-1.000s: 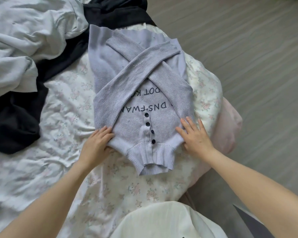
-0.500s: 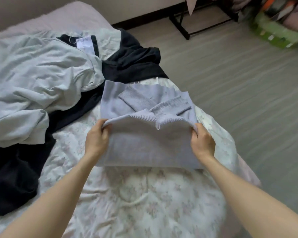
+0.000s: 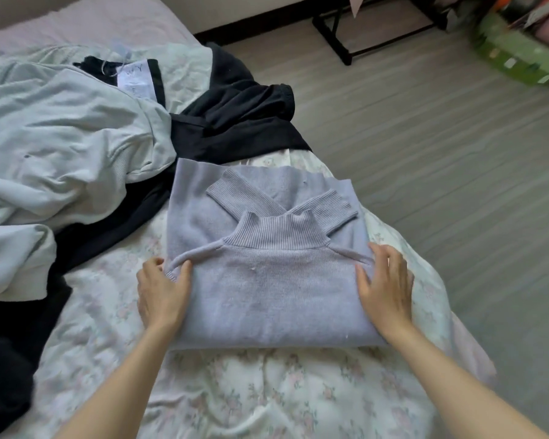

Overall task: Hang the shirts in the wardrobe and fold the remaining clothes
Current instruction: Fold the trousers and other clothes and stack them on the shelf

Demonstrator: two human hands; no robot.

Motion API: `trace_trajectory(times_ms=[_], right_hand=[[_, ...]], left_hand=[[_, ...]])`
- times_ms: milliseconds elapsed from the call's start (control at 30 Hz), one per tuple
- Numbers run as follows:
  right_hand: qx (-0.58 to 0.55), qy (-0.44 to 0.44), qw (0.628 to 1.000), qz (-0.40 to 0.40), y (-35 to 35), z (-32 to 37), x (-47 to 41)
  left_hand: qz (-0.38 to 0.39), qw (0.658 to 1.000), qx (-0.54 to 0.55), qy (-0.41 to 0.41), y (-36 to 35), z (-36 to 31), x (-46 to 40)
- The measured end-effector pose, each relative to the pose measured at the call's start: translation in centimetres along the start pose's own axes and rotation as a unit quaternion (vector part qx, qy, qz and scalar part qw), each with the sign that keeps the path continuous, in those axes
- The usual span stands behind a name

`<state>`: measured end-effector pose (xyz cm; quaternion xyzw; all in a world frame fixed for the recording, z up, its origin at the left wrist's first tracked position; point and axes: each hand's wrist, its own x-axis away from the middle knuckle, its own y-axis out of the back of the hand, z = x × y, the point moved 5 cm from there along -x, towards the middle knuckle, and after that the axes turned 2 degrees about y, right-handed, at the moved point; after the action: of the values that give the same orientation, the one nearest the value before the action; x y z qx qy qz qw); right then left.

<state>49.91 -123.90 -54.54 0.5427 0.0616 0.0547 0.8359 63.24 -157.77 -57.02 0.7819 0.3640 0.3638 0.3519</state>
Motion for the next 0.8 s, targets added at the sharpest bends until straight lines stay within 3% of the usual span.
trace_trajectory(times_ms=[67, 133, 200, 300, 400, 600, 800], right_hand=[[0.028, 0.175, 0.982, -0.069, 1.1, 1.8, 2.9], [0.04, 0.3, 0.953, -0.021, 1.0, 3.0, 6.5], [0.115, 0.34, 0.931, 0.061, 0.0, 2.8, 9.1], [0.236, 0.224, 0.927, 0.185, -0.9, 1.2, 9.8], [0.24, 0.127, 0.937, 0.219, -1.5, 0.9, 8.3], [0.155, 0.127, 0.967, 0.159, 1.3, 1.9, 9.7], [0.232, 0.133, 0.917, 0.296, 4.2, 1.0, 18.6]], left_hand=[[0.034, 0.999, 0.023, 0.015, 0.2, 1.8, 1.4], [0.079, 0.997, 0.004, 0.021, 0.3, 3.5, 3.1], [0.104, 0.994, -0.012, 0.008, 0.5, 3.9, 3.9], [0.135, 0.991, 0.006, 0.017, 0.6, 3.7, 4.2], [0.157, 0.983, 0.085, 0.038, 0.5, 3.8, 4.1], [0.152, 0.975, 0.151, 0.054, 2.9, 5.3, 7.6], [0.262, 0.932, 0.145, 0.206, 6.6, 14.2, 16.2]])
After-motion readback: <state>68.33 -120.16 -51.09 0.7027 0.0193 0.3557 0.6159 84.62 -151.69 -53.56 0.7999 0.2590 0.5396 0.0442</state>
